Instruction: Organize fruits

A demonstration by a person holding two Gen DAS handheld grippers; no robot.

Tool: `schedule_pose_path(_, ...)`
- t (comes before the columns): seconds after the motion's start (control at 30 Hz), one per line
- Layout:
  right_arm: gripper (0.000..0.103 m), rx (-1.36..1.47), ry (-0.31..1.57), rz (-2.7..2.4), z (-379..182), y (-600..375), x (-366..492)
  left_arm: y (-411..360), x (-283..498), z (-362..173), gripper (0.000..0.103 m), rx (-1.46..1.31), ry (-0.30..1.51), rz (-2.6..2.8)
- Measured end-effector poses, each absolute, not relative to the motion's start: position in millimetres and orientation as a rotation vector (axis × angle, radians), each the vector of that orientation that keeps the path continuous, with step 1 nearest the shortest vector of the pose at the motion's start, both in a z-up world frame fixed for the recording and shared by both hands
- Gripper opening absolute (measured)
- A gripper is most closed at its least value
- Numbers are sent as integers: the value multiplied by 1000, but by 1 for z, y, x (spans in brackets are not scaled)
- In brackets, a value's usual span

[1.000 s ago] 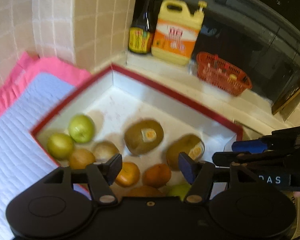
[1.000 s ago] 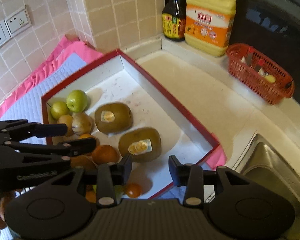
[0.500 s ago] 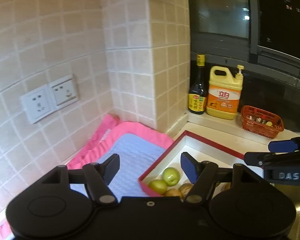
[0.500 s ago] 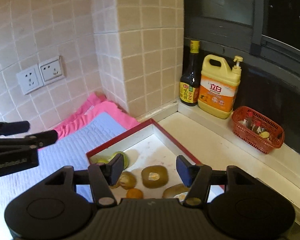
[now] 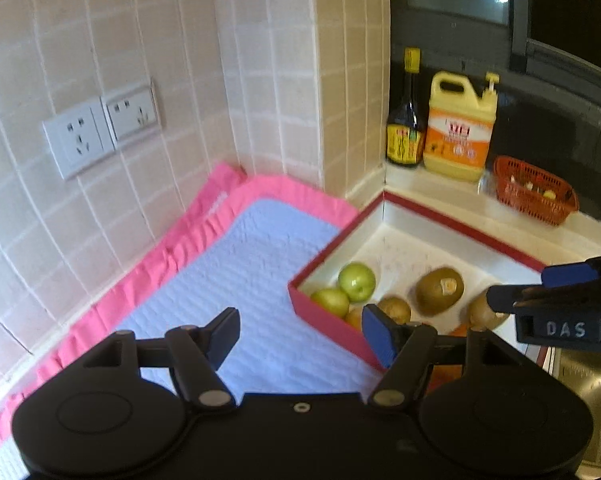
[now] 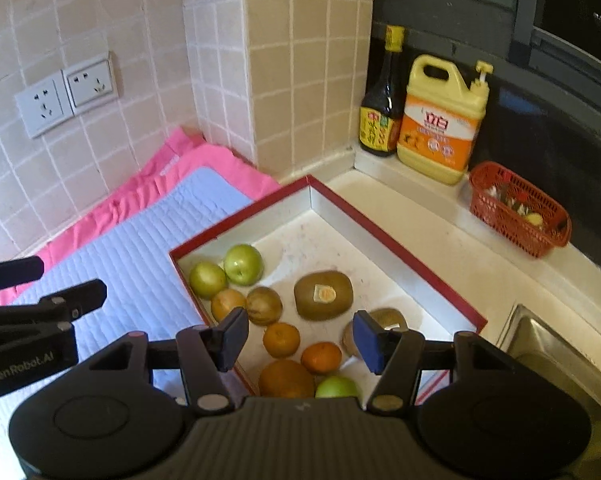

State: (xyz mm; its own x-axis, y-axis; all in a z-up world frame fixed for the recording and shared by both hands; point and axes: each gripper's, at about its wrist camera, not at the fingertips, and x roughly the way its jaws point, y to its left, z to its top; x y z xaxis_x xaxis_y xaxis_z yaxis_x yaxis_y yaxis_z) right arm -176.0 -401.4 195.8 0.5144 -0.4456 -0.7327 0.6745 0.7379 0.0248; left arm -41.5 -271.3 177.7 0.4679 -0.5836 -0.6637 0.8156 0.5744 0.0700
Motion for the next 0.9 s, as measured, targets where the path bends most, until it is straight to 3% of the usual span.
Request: schedule_pose_path(0.9, 60, 343, 800, -660, 186, -396, -172, -269, -42, 171, 80, 404, 690, -939)
